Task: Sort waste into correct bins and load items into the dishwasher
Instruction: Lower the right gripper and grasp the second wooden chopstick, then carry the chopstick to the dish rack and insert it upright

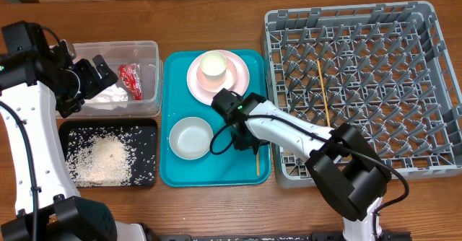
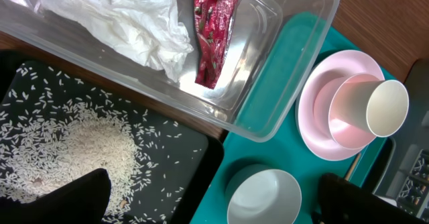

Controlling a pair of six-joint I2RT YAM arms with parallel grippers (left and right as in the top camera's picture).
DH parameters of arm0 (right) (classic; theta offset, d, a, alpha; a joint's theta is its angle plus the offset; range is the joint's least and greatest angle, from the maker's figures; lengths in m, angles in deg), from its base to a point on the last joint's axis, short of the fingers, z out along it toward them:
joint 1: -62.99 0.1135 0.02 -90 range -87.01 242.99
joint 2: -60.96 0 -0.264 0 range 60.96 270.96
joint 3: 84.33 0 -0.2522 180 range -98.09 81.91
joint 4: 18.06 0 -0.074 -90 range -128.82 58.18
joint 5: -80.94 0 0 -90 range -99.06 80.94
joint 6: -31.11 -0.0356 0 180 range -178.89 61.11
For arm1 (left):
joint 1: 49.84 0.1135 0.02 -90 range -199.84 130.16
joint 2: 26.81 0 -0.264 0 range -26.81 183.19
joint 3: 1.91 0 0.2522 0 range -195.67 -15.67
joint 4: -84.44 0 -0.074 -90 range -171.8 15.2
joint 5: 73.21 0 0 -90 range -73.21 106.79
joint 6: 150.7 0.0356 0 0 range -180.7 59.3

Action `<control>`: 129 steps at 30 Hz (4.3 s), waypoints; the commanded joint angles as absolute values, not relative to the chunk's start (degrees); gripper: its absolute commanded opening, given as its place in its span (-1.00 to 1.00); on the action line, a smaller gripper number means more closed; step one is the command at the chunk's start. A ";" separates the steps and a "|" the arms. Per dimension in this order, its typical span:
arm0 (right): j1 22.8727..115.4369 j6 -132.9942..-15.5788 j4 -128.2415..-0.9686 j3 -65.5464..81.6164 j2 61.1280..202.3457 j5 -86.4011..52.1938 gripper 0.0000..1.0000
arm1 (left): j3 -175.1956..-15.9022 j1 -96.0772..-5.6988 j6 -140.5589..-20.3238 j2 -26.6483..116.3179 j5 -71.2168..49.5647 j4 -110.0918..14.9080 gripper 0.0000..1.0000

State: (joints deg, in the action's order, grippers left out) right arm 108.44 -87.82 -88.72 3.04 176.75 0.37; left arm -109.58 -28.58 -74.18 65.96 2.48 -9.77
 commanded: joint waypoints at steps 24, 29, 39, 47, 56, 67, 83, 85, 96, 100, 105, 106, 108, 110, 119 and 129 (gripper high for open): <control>109.43 -85.85 -87.41 1.20 176.82 -1.44 -0.44 | -110.37 -28.58 -73.55 65.02 2.64 -9.83 1.00; 109.43 -85.85 -87.43 1.27 176.82 -1.42 -0.46 | -110.37 -28.58 -73.55 65.02 2.64 -9.86 1.00; 109.43 -86.07 -86.28 3.52 176.82 -1.88 -0.45 | -110.37 -28.58 -73.55 65.02 2.64 -9.86 1.00; 109.38 -86.07 -86.12 4.68 176.82 -1.62 -0.54 | -110.37 -28.58 -73.55 65.02 2.64 -9.86 1.00; 109.36 -86.77 -86.34 4.75 176.82 -1.64 -0.58 | -110.37 -28.58 -73.55 65.02 2.64 -9.83 1.00; 109.36 -87.58 -86.01 6.43 176.82 -1.84 -0.92 | -110.37 -28.58 -73.55 65.02 2.64 -9.86 1.00; 102.96 -87.01 -106.38 -23.73 175.18 -1.36 -0.92 | -110.37 -28.58 -73.55 65.02 2.64 -9.86 1.00; 101.62 -85.85 -108.66 -27.95 174.61 0.11 -0.92 | -110.37 -28.58 -73.55 65.02 2.64 -9.83 1.00; 87.07 -71.64 -114.84 -29.81 173.10 5.75 -0.92 | -110.37 -28.58 -73.55 65.02 2.64 -9.83 1.00; 81.36 -70.61 -114.14 -26.79 173.10 5.53 -0.92 | -110.37 -28.58 -73.55 65.02 2.64 -9.83 1.00; 75.15 -68.10 -110.21 -20.72 173.10 4.61 -0.92 | -110.37 -28.58 -73.55 65.02 2.64 -9.86 1.00; 74.39 -67.34 -109.47 -19.58 173.12 4.20 -0.92 | -110.37 -28.58 -73.55 65.02 2.64 -9.83 1.00; 73.08 -67.34 -107.67 -16.87 173.14 4.15 -0.92 | -110.37 -28.56 -73.55 65.02 2.64 -9.86 1.00; 72.42 -67.31 -106.58 -14.99 173.17 4.17 -0.92 | -110.37 -28.52 -73.55 65.02 2.64 -9.83 1.00; 72.29 -63.21 -105.53 -14.14 173.14 0.22 -0.92 | -110.37 -28.52 -73.55 65.02 2.64 -9.86 1.00; 72.29 -58.46 -105.77 -14.07 173.14 -6.45 -0.81 | -110.37 -28.52 -73.55 65.02 2.64 -9.86 1.00</control>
State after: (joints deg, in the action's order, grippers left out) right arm 72.09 -59.93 -105.90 -14.25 174.39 -4.57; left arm -109.58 -28.58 -74.18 65.96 2.48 -9.77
